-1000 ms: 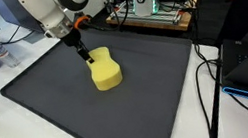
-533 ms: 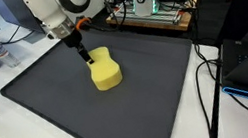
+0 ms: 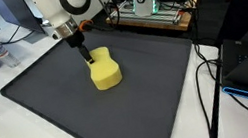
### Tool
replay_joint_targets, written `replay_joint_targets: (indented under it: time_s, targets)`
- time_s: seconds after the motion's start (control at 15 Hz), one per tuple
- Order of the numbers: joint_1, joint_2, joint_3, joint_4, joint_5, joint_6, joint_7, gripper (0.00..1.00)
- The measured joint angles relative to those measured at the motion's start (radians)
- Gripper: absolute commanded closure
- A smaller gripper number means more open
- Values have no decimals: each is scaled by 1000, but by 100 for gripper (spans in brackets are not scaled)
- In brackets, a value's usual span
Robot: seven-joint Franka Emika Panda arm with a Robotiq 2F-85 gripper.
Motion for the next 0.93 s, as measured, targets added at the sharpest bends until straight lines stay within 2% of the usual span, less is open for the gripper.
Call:
replay_joint_targets:
  time_s: [0.47,0.93]
  targets:
    - [-95,-41,49,-69,204,38,-196,0]
    - [-116,-44,49,-93,371,38,-388,0]
